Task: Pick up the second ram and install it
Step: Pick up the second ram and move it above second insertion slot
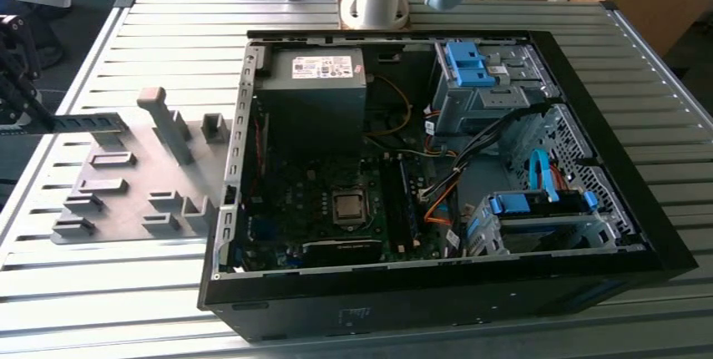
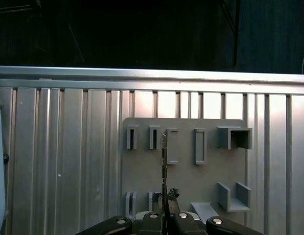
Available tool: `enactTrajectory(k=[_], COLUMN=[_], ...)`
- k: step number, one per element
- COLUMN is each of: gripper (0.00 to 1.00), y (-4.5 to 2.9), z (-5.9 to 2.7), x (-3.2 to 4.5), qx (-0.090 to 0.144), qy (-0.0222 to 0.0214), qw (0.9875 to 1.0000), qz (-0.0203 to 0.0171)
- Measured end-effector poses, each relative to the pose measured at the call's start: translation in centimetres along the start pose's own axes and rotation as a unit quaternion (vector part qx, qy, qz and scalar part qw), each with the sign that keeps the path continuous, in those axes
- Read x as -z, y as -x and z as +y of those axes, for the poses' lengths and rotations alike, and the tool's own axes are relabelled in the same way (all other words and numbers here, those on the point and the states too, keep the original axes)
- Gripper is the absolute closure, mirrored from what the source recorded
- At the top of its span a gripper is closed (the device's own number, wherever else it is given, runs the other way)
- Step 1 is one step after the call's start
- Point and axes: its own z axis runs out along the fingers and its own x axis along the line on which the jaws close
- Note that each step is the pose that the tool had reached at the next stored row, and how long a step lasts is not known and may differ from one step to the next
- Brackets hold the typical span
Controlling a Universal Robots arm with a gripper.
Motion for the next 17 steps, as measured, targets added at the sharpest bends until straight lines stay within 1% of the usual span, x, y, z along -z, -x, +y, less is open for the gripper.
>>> enactTrajectory(k=[17], gripper=[0.86], y=[0.03], z=[0.01], x=[0.69], qx=[0.0], qy=[0.0], qw=[1.0], qz=[0.0])
